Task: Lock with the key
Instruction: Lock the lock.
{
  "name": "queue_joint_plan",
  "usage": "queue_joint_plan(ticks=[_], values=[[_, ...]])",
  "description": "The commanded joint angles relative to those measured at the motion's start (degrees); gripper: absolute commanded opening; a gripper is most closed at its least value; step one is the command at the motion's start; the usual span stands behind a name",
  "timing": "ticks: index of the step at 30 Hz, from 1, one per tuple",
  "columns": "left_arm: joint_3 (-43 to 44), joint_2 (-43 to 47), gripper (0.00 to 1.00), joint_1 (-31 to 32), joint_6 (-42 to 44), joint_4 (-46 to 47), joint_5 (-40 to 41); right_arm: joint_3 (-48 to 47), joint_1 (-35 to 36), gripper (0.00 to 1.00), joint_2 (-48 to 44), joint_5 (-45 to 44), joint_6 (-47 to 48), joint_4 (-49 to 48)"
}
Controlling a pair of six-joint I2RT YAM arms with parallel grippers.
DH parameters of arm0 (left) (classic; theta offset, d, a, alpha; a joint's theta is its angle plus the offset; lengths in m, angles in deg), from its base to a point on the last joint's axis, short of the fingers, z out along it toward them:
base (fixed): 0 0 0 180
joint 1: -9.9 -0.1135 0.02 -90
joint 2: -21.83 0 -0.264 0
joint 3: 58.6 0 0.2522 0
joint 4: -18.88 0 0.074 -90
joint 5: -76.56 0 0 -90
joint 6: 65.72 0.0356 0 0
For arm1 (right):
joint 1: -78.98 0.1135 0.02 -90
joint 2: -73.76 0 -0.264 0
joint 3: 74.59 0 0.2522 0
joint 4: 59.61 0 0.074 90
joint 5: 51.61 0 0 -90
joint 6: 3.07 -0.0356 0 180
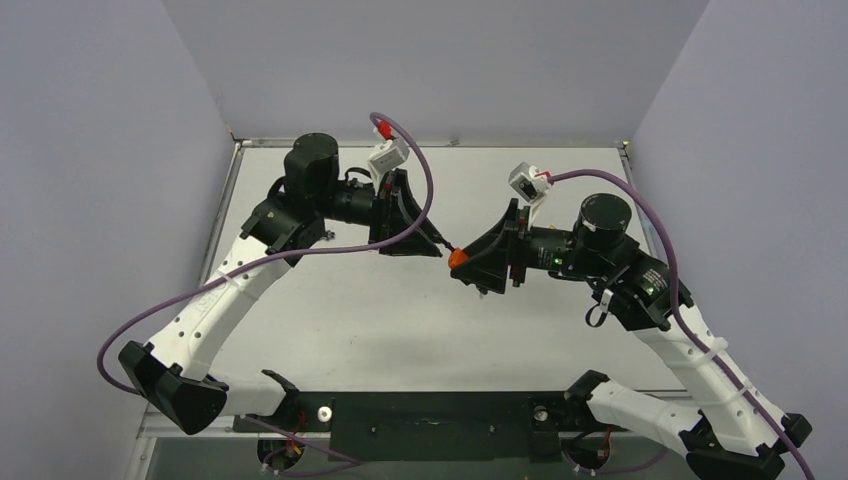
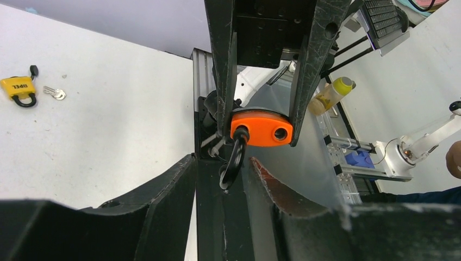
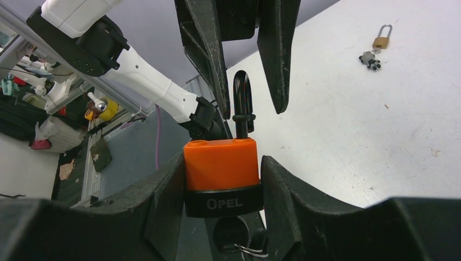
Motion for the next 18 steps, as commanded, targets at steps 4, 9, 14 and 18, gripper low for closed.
queue_joint_plan(ticks=[4,9,14,18], values=[[2.06,1.0,0.32,0.5,1.74,-0.53,0.48,-4.52,0.49,0.0,0.94,-2.72,3.72,0.84],[1.9,0.96,0.3,0.5,1.91,-0.89,0.59,-5.28,0.52,0.0,1.6,-3.32,5.03,2.65],[1.74,0.76,0.3,0.6,1.83,-0.91,0.88,-5.62,0.46,0.0,1.73,-3.86,5.65,3.61],[1.51,0.52,0.3,0.83,1.78,-0.86,1.1,-5.77,0.54,0.0,1.95,-3.76,5.75,3.92]])
